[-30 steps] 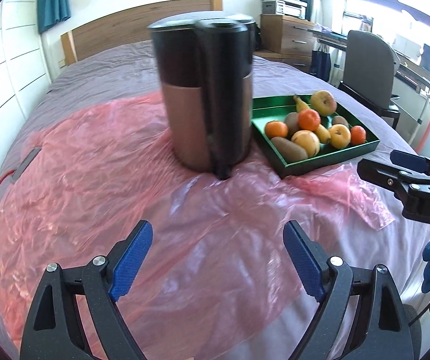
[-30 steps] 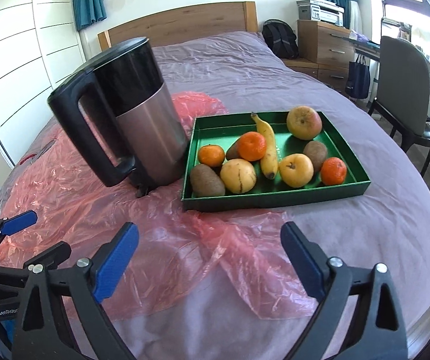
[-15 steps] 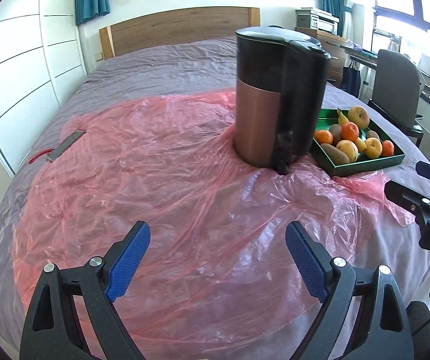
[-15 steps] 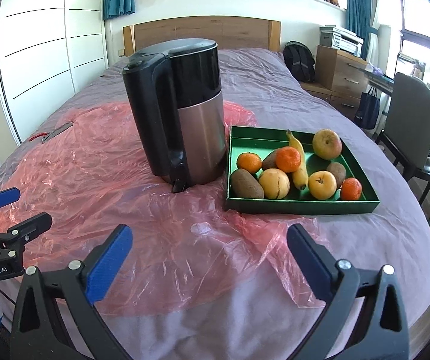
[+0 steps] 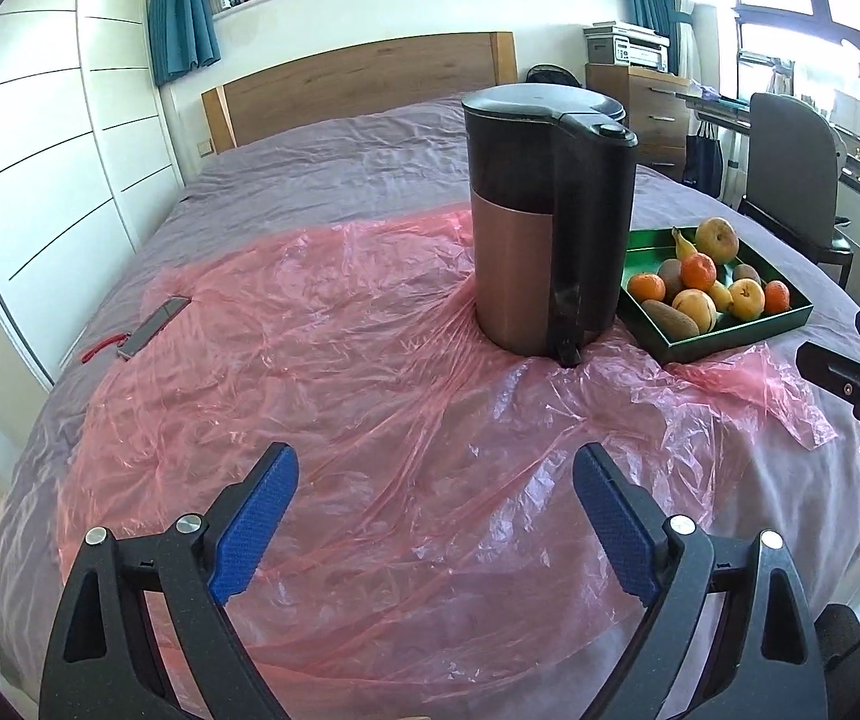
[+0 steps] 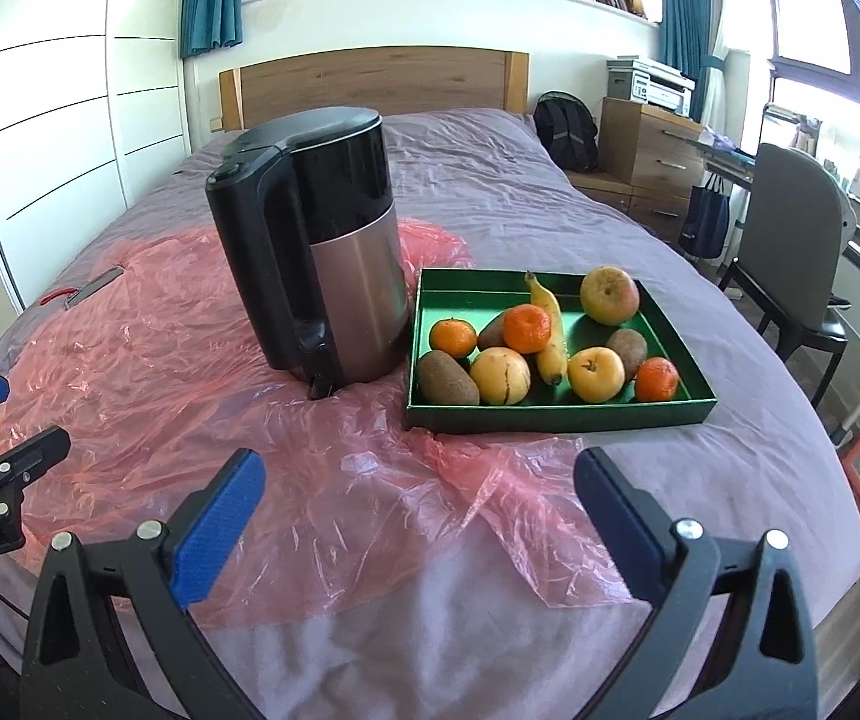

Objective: Organize fruits

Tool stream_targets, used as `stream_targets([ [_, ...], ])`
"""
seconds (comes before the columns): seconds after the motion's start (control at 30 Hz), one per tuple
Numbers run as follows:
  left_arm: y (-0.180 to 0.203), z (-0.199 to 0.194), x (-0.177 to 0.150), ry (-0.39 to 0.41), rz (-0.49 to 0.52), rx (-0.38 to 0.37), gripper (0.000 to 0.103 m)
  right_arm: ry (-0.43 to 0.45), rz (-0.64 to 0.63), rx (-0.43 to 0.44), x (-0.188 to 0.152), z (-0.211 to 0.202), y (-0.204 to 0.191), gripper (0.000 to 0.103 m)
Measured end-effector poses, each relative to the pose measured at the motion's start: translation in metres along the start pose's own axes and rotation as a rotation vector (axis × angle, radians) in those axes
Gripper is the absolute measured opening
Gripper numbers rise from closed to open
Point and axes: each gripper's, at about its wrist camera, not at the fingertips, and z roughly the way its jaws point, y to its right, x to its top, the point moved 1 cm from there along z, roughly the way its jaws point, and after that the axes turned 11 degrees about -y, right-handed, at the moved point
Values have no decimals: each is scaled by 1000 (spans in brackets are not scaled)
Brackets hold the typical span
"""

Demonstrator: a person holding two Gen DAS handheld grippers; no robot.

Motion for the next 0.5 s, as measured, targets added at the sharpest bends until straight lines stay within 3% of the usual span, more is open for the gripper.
stream_targets([
  [0.5,-11,-2,1,2,-37,-32,90,-24,-7,-19,-3,3,-2,103],
])
